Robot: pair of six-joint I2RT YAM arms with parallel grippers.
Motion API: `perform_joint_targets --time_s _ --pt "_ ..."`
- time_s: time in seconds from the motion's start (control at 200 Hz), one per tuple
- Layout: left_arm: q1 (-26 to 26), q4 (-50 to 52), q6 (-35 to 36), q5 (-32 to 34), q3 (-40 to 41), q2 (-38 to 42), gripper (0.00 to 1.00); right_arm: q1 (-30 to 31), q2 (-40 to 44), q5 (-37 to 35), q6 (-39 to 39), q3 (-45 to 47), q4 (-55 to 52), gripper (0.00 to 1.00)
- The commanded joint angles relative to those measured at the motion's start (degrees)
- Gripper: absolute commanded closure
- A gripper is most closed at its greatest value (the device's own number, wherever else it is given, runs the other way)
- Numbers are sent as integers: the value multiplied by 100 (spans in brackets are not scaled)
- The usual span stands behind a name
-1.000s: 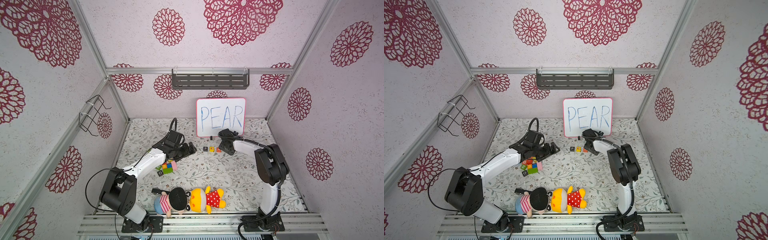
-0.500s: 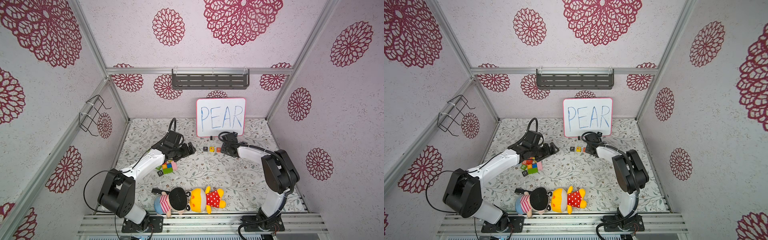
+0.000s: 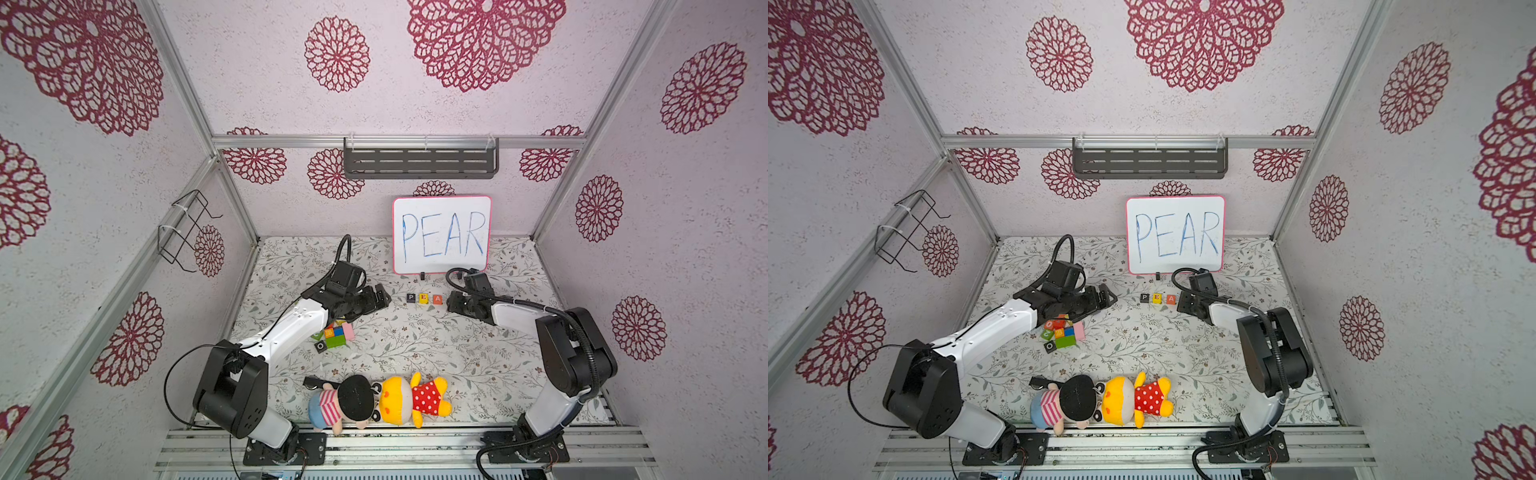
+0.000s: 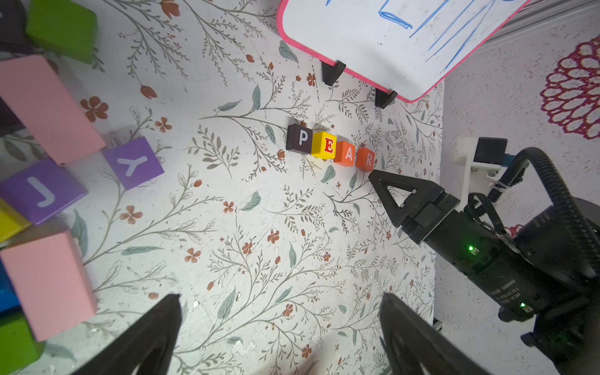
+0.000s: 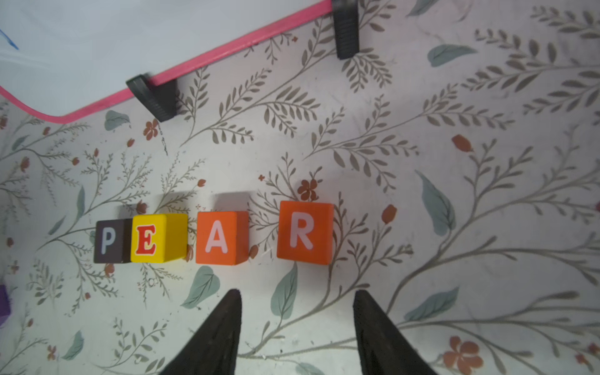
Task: Spell the uppercase word “pear” with letter blocks
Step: Adjust the letter block at the center of the board.
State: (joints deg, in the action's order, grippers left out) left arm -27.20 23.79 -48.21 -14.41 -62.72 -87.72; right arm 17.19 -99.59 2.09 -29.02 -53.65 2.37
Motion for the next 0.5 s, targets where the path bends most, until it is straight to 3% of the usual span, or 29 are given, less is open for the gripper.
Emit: perform_joint_targets --time_s 0.0,0.495 --pt "48 -91 63 70 110 201 2 -155 -100 766 -19 -14 434 42" --pt "48 -154 41 5 122 134 2 -488 -686 1074 -96 -323 519 43"
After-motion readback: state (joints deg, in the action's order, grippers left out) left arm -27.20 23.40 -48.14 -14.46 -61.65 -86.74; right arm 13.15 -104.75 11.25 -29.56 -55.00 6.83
